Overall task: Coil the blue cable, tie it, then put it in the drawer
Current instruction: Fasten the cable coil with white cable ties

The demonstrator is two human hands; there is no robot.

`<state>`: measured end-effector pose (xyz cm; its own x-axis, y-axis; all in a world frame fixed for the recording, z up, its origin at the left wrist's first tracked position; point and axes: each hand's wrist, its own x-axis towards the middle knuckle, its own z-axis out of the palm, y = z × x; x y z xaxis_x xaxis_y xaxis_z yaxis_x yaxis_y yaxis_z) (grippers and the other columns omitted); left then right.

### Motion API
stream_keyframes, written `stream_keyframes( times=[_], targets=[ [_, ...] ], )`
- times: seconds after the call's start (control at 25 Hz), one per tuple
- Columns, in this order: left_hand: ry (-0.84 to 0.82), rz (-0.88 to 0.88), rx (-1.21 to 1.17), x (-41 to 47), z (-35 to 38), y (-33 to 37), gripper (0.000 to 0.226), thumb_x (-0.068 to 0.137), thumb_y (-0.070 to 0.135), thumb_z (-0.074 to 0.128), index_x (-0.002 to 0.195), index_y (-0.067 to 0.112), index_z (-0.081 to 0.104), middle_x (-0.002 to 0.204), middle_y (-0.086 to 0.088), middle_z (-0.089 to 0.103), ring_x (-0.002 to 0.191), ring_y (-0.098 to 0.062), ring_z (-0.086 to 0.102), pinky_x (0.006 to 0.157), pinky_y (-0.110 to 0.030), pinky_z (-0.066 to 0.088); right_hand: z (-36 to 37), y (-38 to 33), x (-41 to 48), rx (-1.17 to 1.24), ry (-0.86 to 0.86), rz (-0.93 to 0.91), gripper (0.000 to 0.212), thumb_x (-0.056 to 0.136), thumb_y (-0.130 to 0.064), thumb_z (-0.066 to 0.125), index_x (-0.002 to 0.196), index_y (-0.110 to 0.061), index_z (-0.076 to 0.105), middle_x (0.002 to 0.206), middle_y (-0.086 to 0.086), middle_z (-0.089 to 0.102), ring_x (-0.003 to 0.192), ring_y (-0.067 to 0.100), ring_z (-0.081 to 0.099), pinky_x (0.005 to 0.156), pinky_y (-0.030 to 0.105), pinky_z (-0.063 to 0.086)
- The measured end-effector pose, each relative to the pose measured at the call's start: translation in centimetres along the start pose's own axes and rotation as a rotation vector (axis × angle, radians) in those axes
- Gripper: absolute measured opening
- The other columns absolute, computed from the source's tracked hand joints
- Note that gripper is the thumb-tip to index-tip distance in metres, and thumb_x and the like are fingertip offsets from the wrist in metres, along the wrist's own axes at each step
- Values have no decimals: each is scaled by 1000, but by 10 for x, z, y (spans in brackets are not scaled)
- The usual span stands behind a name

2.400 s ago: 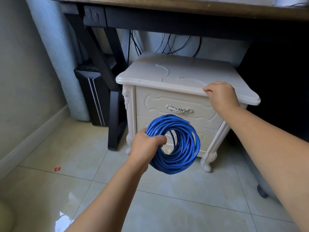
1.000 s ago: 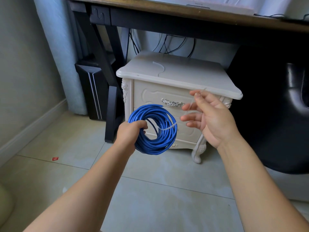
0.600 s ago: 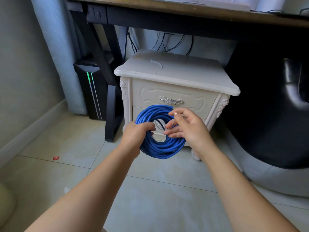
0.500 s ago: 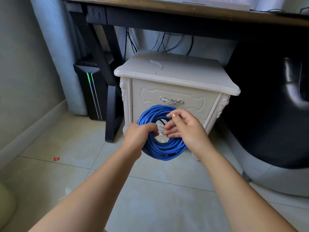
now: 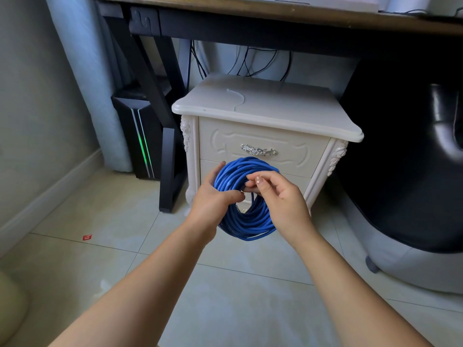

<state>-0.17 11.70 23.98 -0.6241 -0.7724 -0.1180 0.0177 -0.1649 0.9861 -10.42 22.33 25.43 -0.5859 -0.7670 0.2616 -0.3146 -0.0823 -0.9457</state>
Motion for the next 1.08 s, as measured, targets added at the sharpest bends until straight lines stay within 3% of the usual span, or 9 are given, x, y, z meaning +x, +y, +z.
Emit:
stream_keyframes(
  times=[0.2, 0.32, 0.6, 0.84, 1.08],
  targets=[
    [65, 56, 35, -6, 1, 8, 83, 74, -12, 67, 139, 35, 47, 105, 6, 70, 84, -11, 69, 71, -19, 54, 1, 1, -1, 28, 103, 47, 20, 99, -17, 56, 101, -30, 71, 105, -1, 73, 91, 12, 72, 89, 36, 57],
    [36, 86, 80, -10, 2, 11, 85, 73, -15, 66, 140, 36, 47, 102, 13, 68, 71, 0, 65, 65, -14, 53, -3, -6, 1, 170, 91, 147, 15, 95, -17, 61, 101, -21, 74, 95, 10, 75, 90, 20, 73, 87, 37, 58],
    [-15, 174, 175, -13, 3, 14, 91, 74, -15, 66, 145, 37, 42, 113, 12, 67, 89, -4, 69, 77, -19, 56, -3, -5, 1, 638, 72, 333, 27, 83, -16, 68, 106, -2, 69, 107, 26, 71, 100, 38, 70, 93, 45, 55],
    [-15, 268, 286, -14, 8, 12, 86, 67, 9, 69, 143, 40, 43, 125, 12, 62, 104, -10, 65, 93, -37, 55, -6, -10, 0, 618, 124, 264, 22, 91, -11, 64, 109, 0, 68, 102, 27, 72, 94, 39, 71, 82, 42, 59],
    [-11, 341, 356, -10, 9, 13, 87, 66, 19, 64, 146, 40, 37, 132, 15, 55, 116, -6, 58, 99, -39, 51, -1, -13, -2, 521, 160, 127, 25, 93, -6, 60, 115, -11, 69, 104, 14, 75, 95, 34, 72, 84, 41, 59]
  ],
)
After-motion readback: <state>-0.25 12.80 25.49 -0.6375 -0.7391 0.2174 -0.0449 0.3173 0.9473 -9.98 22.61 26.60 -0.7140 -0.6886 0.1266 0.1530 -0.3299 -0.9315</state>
